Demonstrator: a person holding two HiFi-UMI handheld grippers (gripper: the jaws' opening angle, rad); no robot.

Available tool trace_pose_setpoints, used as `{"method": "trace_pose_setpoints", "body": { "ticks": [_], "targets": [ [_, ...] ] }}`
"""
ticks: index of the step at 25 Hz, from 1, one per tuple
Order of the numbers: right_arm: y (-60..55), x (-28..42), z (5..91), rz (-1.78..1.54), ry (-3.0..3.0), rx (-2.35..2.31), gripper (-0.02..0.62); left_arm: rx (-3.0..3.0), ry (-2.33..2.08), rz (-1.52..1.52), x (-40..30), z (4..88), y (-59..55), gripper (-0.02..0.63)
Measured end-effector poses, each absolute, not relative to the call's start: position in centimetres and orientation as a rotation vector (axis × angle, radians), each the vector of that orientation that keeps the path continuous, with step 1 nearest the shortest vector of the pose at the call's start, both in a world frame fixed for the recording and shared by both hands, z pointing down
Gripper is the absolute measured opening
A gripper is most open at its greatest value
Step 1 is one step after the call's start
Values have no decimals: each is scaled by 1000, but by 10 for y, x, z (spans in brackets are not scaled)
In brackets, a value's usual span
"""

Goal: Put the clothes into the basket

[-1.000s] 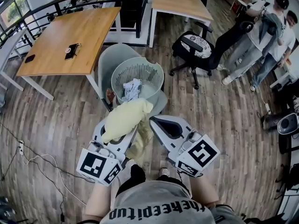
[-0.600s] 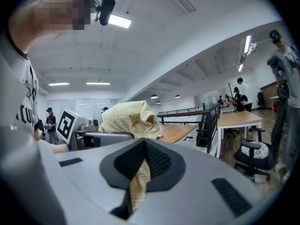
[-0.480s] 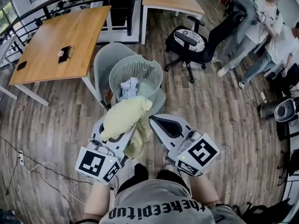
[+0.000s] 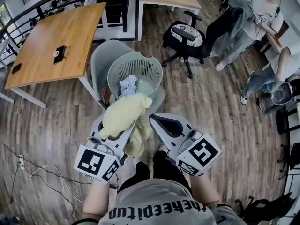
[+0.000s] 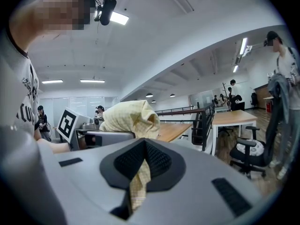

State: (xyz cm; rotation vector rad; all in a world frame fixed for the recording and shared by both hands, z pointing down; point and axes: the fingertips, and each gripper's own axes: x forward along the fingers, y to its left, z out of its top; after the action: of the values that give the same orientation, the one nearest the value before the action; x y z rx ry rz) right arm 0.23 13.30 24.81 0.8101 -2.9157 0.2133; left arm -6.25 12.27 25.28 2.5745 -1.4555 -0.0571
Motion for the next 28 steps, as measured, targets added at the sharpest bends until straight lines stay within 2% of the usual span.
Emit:
{"method": "trace_pose_setpoints", "body": {
  "ticks": [28],
  "targets": [
    [1, 19, 246, 227, -2955, 592, 9, 2419, -1659, -89, -53, 252, 6, 219]
  ]
}}
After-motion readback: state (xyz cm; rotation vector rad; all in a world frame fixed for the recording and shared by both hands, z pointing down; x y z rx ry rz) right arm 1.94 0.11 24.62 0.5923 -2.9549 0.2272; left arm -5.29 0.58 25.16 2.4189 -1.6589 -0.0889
